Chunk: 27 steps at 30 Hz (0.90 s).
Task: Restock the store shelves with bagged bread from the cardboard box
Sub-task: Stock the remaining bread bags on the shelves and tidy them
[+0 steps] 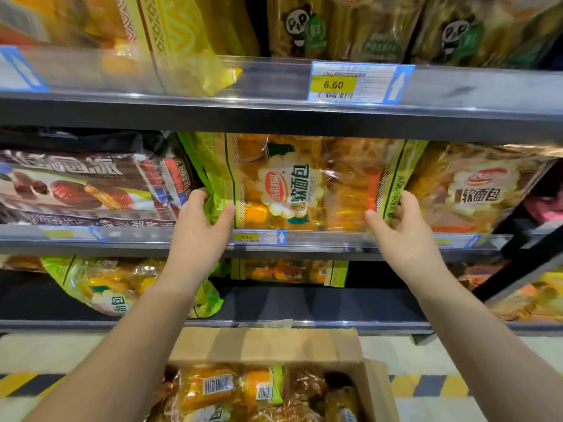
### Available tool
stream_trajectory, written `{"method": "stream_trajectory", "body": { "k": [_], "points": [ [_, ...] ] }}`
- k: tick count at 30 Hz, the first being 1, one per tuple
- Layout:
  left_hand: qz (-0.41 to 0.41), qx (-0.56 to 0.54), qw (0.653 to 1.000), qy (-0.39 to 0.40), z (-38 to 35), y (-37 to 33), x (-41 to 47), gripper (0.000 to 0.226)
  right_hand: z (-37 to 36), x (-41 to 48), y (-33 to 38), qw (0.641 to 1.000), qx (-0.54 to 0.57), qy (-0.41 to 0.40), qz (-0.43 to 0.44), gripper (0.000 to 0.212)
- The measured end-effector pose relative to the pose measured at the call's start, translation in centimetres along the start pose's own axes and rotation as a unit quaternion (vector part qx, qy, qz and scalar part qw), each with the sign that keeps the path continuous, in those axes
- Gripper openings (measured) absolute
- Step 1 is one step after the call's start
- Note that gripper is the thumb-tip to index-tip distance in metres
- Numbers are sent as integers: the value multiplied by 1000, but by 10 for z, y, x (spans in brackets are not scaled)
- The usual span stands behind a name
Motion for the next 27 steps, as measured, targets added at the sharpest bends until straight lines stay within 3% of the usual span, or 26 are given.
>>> {"method": "stream_trajectory", "body": {
  "k": [4, 9, 14, 18, 23, 27],
  "points": [
    [-3, 20, 1000, 21, -4, -1, -1, 58, -5, -1, -11, 998, -59, 10, -21, 57],
    [12, 7, 1000, 27, -9, -2, 4, 61, -15, 1, -6, 997, 70, 21, -36, 30],
    [25, -33, 998, 40, -8, 0, 6, 72, -15, 6, -8, 993, 94, 47, -54, 31],
    [-2, -6, 999, 50, -10, 1, 10, 52, -12, 8, -9, 995, 47, 64, -68, 32],
    [-3, 41, 998, 46, -14, -2, 8, 51, -14, 4, -6, 996, 1, 55, -71, 32],
    [7, 48, 998, 38, -9, -1, 7, 52, -12, 2, -4, 996, -22, 56, -67, 55]
  ]
}}
Point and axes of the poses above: each hand's wrist, its own x-axis towards the middle knuckle, its own z-axis out of the back of the hand, y = z × x, the point moved 3 cm from there along x, towards the middle knuckle, and after that the axes turned 13 degrees about x, right-handed, at the moved point
